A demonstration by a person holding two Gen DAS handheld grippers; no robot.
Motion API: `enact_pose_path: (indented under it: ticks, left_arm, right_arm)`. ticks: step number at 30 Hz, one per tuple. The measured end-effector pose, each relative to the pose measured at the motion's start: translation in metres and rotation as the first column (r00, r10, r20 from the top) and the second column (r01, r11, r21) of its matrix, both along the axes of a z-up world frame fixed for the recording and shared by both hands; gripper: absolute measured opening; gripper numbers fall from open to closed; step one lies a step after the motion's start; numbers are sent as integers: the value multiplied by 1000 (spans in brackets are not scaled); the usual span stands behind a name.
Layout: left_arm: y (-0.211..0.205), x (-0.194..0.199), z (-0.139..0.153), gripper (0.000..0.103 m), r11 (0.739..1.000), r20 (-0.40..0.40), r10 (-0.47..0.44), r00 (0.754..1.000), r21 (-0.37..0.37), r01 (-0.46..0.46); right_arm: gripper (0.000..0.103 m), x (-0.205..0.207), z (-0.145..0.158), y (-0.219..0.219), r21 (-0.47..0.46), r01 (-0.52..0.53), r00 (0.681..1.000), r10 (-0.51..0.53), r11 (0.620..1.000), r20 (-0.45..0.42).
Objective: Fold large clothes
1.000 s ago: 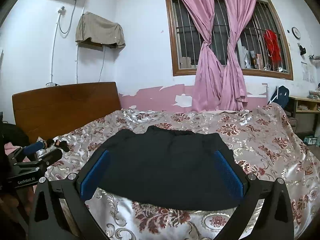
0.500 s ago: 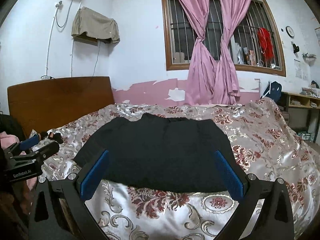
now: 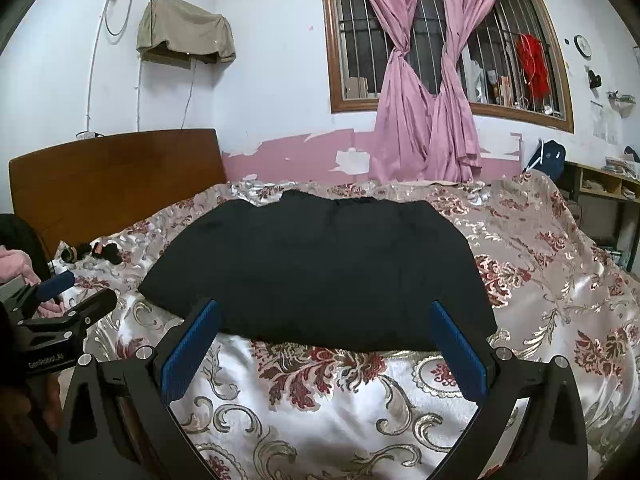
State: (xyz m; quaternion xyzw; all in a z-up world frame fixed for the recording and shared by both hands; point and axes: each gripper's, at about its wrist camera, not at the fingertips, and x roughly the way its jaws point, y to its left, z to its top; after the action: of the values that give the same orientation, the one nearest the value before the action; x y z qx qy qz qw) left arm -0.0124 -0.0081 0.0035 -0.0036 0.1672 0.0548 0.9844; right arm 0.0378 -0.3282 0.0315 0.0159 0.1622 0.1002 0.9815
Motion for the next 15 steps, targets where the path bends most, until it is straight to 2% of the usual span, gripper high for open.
enact_pose_path:
  ticks: [15]
  left_arm:
    - [3, 0, -1, 103, 1000, -3, 0, 1000, -12, 0]
  right_arm:
    - [102, 3, -8, 1, -1, -1, 1000, 1, 1000, -30]
